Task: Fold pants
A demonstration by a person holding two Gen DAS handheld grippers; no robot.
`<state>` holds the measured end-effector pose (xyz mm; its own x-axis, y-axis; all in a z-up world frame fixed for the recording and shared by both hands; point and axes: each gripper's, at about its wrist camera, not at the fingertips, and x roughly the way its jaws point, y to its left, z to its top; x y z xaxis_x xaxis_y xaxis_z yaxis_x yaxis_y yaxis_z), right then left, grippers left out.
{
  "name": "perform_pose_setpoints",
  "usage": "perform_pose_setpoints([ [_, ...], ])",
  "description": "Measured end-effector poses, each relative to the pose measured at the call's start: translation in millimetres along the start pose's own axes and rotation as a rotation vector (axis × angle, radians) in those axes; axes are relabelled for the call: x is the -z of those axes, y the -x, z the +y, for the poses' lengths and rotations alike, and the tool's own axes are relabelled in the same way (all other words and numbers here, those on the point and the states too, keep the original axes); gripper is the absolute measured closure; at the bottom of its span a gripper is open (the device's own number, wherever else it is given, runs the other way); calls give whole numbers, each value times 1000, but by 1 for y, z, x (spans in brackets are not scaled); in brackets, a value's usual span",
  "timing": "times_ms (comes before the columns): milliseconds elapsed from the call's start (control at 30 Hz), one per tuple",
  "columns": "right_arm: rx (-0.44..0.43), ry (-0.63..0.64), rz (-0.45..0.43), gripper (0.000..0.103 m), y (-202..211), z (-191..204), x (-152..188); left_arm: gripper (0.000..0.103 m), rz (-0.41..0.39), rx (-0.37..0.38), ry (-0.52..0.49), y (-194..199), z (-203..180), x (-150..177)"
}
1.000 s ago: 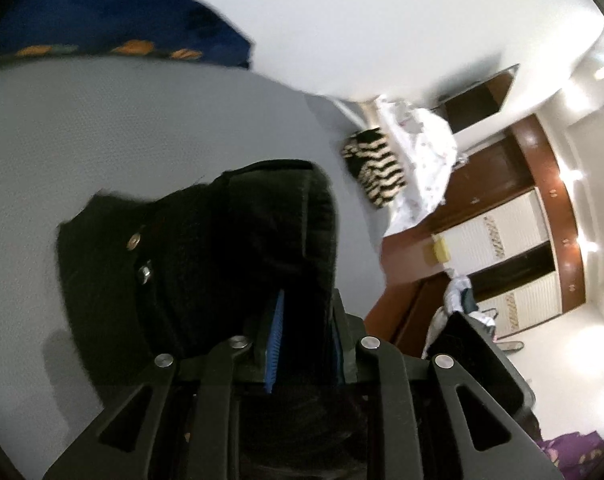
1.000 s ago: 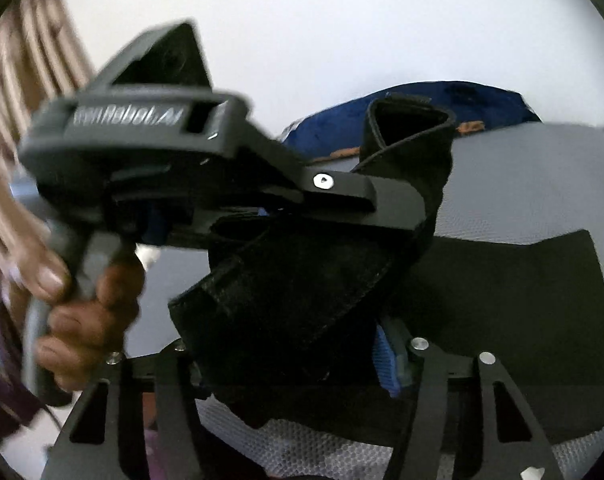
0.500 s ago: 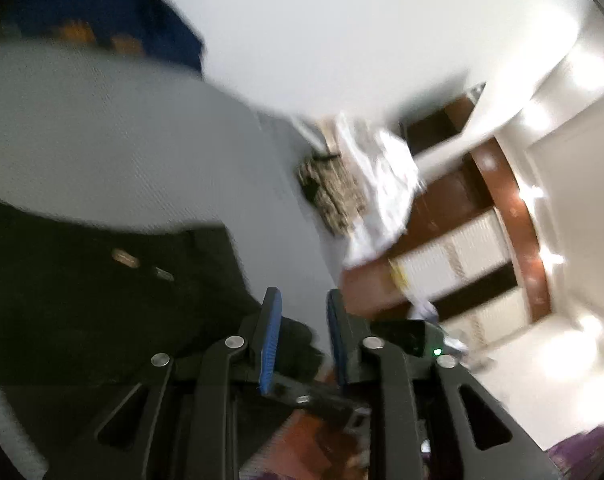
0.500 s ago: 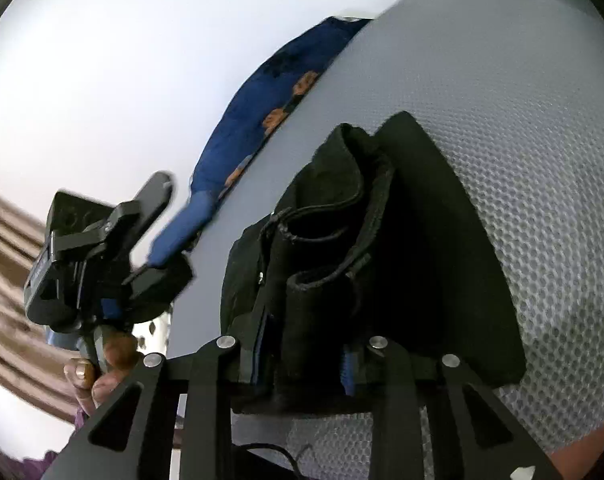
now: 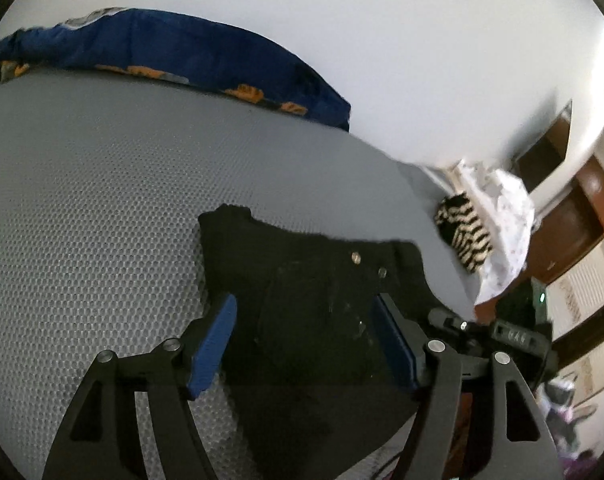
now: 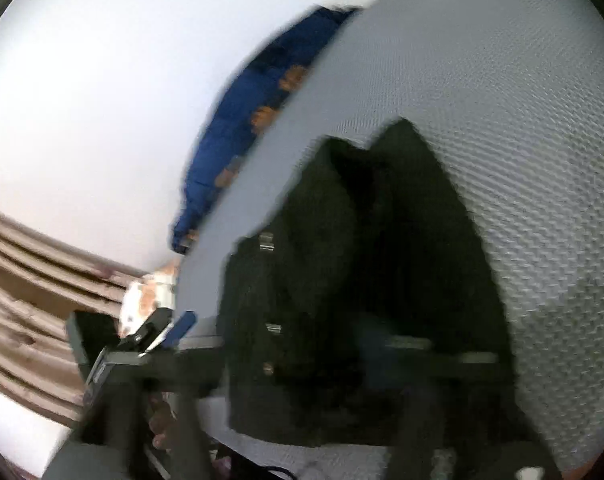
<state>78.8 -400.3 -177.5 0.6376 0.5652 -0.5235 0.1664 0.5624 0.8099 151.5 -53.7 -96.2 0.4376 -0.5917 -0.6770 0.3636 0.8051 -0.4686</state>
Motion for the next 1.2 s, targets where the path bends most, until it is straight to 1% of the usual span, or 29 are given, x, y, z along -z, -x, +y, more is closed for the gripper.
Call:
perform_pose_setpoints([
  [33,-25,-23,6,80,2,-4,-2,33,-2,-6,-21,-7,-10,2],
  [100,-56,-16,1,81,9,-3,-3,32,-3,-29,-83,-15,-20,4],
  [167,-96,-20,-12,81,20,-4,2,32,-7,-37,-124,-21,-26,4],
  [233,-139,-40,-21,82,27,-5,2,32,-18,-33,-124,-24,-29,3],
  [267,-153,-44,-27,82,32,-4,4,32,-25,-18,-108,-26,-30,1],
  [333,-165,-26,-57,82,48,-2,3,30,-55,5,-92,-28,-33,-2],
  [400,-160,-27,-93,82,64,-7,0,20,-80,-14,-107,-32,-36,-3],
  [433,-146,-31,-109,82,69,-13,-2,20,-80,-23,-116,-37,-36,-3],
  [467,-138,-46,-115,82,71,-21,-1,20,-62,-35,-121,-47,-35,-2],
  [533,-132,-97,-80,82,58,-42,-1,20,-35,-53,-115,-58,-31,-1],
  [600,-128,-151,-49,82,48,-63,6,20,-16,-89,-111,-66,-25,2],
  [633,-155,-177,-39,82,46,-70,8,20,-18,-95,-108,-65,-23,3],
  [667,-172,-205,-42,82,45,-76,9,20,-24,-85,-99,-62,-21,2],
  [733,-207,-217,-49,81,48,-75,9,20,-44,-87,-99,-54,-20,-1],
  [800,-241,-212,-52,81,50,-66,6,20,-80,-100,-126,-41,-25,-7],
  [867,-302,-253,-46,81,45,-60,6,20,-115,-102,-161,-30,-32,-13],
  [900,-319,-269,-41,81,43,-61,8,20,-120,-105,-178,-29,-33,-14],
  [933,-309,-269,-35,81,41,-63,10,20,-123,-110,-204,-29,-36,-14],
  [967,-272,-273,-23,81,36,-68,12,20,-119,-121,-230,-32,-38,-14],
  [1000,-240,-297,-11,81,31,-81,15,20,-103,-143,-253,-38,-39,-12],
  [1033,-234,-319,-5,82,29,-91,16,20,-88,-146,-262,-42,-39,-11],
  [1067,-248,-333,7,85,26,-100,17,20,-70,-140,-271,-48,-39,-9],
  [1100,-263,-320,14,83,26,-99,16,20,-58,-148,-283,-53,-38,-6],
  [1133,-249,-293,23,80,26,-94,14,20,-44,-167,-295,-58,-38,-3],
  [1167,-241,-271,24,74,28,-90,12,20,-23,-181,-303,-63,-37,-1],
  [1200,-236,-251,26,66,29,-86,10,20,-9,-183,-301,-65,-36,1],
])
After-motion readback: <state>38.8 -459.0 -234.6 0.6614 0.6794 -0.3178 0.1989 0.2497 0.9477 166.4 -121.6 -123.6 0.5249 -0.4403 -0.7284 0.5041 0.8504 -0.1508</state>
